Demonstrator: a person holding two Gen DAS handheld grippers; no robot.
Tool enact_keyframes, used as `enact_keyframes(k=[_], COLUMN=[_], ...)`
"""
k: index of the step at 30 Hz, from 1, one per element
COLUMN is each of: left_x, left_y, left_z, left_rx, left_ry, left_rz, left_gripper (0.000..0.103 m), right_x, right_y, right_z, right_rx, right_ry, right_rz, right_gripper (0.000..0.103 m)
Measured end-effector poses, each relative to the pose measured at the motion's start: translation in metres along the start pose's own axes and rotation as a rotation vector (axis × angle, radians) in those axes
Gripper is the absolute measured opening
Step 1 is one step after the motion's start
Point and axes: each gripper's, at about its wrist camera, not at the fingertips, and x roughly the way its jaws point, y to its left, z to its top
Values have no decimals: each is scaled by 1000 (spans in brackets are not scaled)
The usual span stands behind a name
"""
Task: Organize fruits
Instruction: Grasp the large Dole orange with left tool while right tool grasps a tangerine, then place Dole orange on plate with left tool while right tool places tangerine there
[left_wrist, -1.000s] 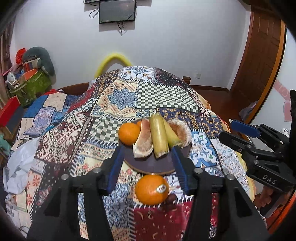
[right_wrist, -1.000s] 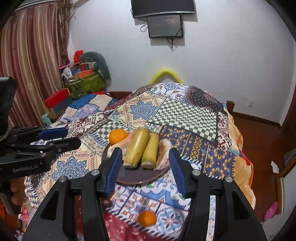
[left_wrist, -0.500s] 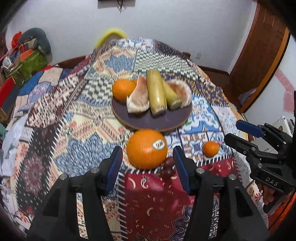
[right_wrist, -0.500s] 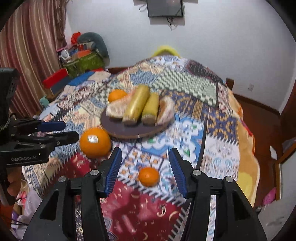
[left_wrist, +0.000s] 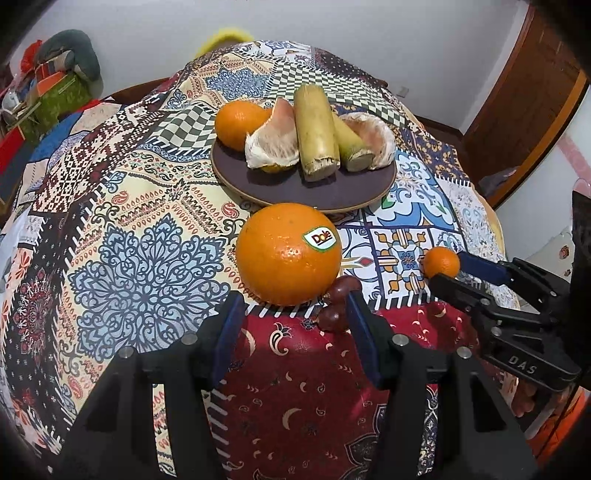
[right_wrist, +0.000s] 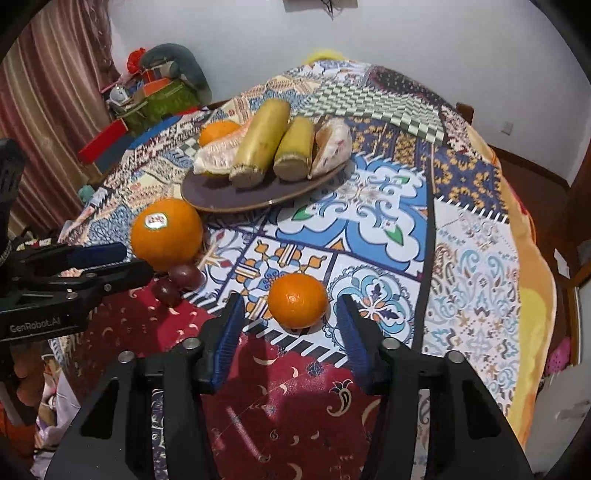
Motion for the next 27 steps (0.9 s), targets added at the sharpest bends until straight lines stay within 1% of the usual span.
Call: enact_keyframes(k=[2,3,4,9,12,17,19,27], left_x=[3,4,6,10,13,22,26,35], left_y=[-1,-1,-1,4,3,1,2,6], left_z=[1,2,3,8,13,22,25,31], left_rx=[11,19,22,14,10,17,8,-17], left_ry=[2,4,6,1,3,6,12,17], left_rz=[8,14,18,19,9,30,21,3], left_gripper=[57,60,61,61,63,67,68,69], right_x=[4,5,4,0,-1,0,1,1], right_y=[-1,-2,-3,-4,-2,0,-1,-4], right_z=[-1,-1,-1,1,2,4,5,6], right_rx=[7,9,8,26,24,15,13,18], right_ry=[10,10,7,-15,-24,-27,-28,-30], right_rz=[7,8,10,42,42,40,40,36], right_gripper=[36,32,32,32,32,32,32,32])
